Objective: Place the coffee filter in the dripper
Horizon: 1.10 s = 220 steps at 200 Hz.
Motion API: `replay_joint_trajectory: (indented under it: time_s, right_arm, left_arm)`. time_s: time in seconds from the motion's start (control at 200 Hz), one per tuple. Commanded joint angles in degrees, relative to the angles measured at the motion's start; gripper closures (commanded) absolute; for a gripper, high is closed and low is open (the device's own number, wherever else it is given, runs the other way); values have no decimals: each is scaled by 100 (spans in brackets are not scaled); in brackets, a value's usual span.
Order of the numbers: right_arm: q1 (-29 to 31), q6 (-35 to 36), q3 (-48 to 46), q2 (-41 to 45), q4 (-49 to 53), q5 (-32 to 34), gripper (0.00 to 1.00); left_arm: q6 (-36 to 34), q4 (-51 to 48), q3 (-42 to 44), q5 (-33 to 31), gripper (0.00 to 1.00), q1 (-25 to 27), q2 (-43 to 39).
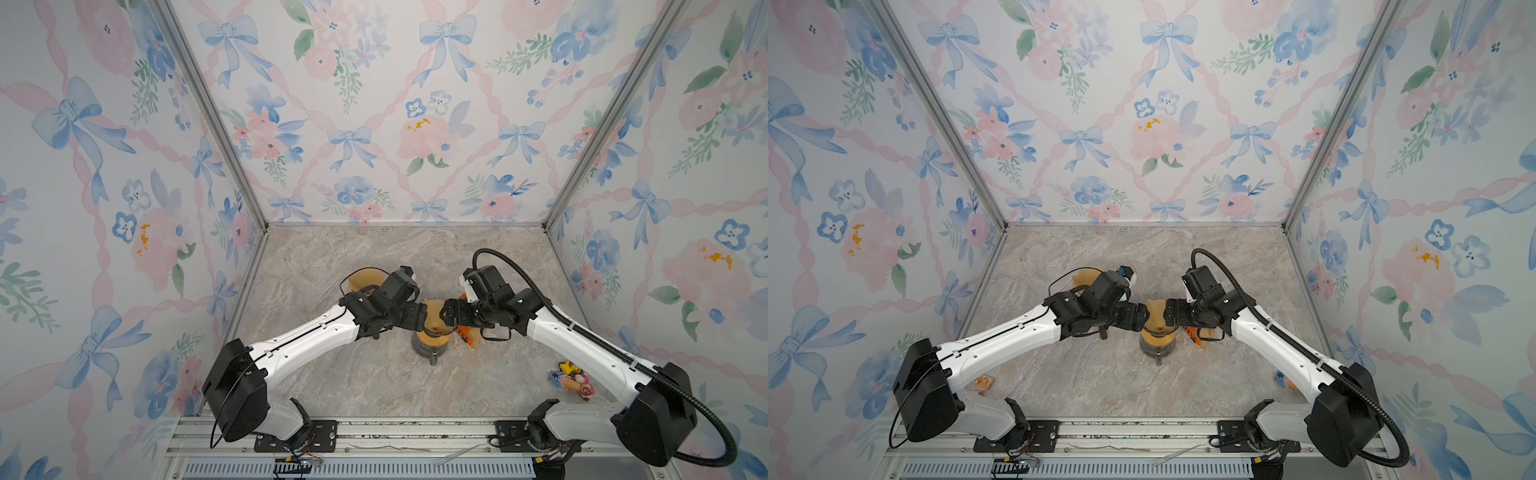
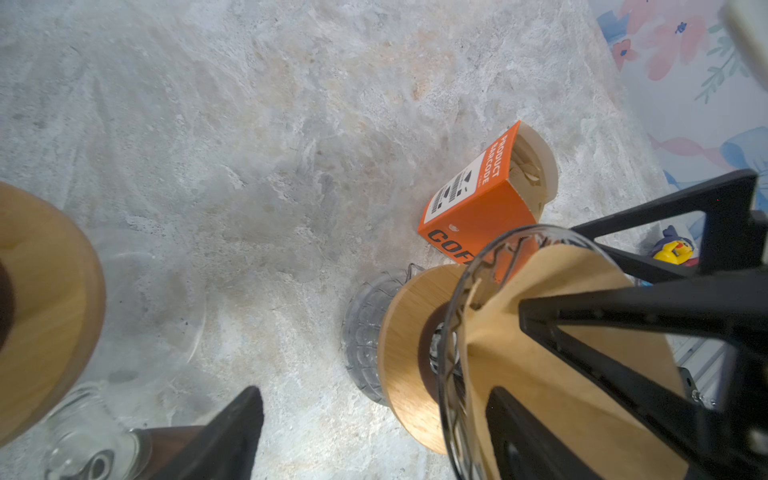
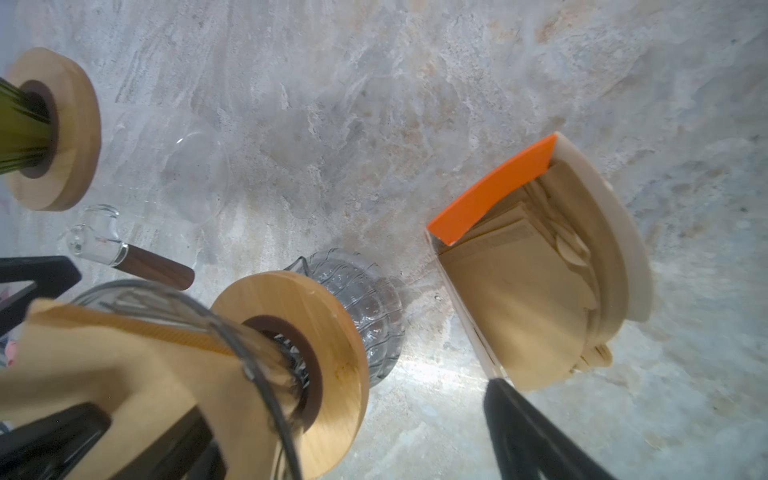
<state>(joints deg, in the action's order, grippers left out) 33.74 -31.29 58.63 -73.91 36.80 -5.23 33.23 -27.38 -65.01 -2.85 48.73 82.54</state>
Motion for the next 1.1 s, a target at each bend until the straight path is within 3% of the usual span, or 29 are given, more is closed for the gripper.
replay_joint_trajectory:
  time_s: [0.0,0.67,1.095]
  right_arm:
    - [-51,75,-36,149,-157,-312,6]
    - [-178,-96,71,-30,469,661,6]
    - [-232,150,-154,268,-106,-417,6]
  left_arm:
    - [2,-48,28,82,14,-36,-101]
    - [-2,-47,-15,66,14,-31,3]
    - [-14,-49,15,105,14,-43,-34]
